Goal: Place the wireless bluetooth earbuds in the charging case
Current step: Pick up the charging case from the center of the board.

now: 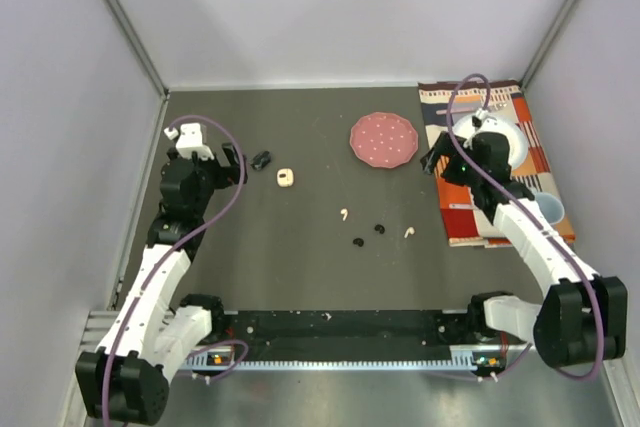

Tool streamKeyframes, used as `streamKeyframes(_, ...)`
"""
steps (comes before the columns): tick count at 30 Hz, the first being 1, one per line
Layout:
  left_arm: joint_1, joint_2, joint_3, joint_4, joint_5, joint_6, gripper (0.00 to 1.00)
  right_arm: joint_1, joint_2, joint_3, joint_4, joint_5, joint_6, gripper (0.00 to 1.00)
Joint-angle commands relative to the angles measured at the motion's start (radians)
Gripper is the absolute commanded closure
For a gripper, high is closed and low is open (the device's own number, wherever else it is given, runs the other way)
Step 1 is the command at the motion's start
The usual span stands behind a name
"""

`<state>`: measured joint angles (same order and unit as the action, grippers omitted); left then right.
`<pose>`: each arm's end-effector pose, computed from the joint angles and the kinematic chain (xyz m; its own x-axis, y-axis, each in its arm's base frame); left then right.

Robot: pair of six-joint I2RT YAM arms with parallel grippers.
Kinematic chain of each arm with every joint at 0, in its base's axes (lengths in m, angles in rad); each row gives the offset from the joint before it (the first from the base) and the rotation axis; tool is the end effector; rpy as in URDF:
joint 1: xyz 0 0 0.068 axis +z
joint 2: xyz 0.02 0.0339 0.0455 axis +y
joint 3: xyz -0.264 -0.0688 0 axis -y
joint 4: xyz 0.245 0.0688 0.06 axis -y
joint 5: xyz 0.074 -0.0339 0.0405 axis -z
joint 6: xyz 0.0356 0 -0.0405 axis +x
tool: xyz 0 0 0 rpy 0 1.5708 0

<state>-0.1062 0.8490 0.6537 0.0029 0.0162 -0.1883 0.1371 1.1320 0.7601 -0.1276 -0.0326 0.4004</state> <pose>0.2039 -0.0223 0.3020 -0.2096 -0.1659 -0.9636 0.0841 0.9788 -0.1868 0.2515 0.0359 0.2669 -0.5013 0.3241 -0.8023 0.0331 0.9337 0.3565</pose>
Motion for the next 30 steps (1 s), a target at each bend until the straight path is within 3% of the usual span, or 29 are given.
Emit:
streamKeyframes(1, 0.003, -0.019, 0.084, -0.075, -0.134, 0.000, 0.01, 0.002, 0.005, 0.075, 0.032, -0.258, 0.155, 0.01)
streamKeyframes(2, 0.003, -0.022, 0.102, -0.095, -0.131, 0.004, 0.01, 0.009, 0.008, 0.049, 0.107, -0.383, 0.185, 0.01)
streamKeyframes(4, 0.002, -0.044, 0.097, -0.115, -0.069, 0.044, 0.01, 0.041, 0.035, 0.030, 0.183, -0.395, 0.216, 0.01)
streamKeyframes(8, 0.002, -0.068, 0.090, -0.199, -0.083, 0.029, 0.01, 0.288, 0.150, 0.250, -0.117, -0.100, 0.012, 0.01)
streamKeyframes(10, 0.003, -0.071, 0.101, -0.263, -0.151, -0.017, 0.01, 0.332, 0.192, 0.275, -0.127, -0.064, 0.005, 0.01)
streamKeyframes(14, 0.003, -0.096, 0.083, -0.362, -0.137, 0.056, 0.01, 0.389, 0.230, 0.303, -0.126, -0.009, 0.025, 0.01)
streamKeyframes(17, 0.003, -0.143, 0.012, -0.354, -0.188, 0.053, 0.01, 0.432, 0.281, 0.330, -0.115, 0.030, 0.012, 0.01)
streamKeyframes(30, 0.003, -0.172, 0.029, -0.371, -0.340, 0.053, 0.01, 0.558, 0.544, 0.611, -0.129, 0.135, 0.011, 0.01)
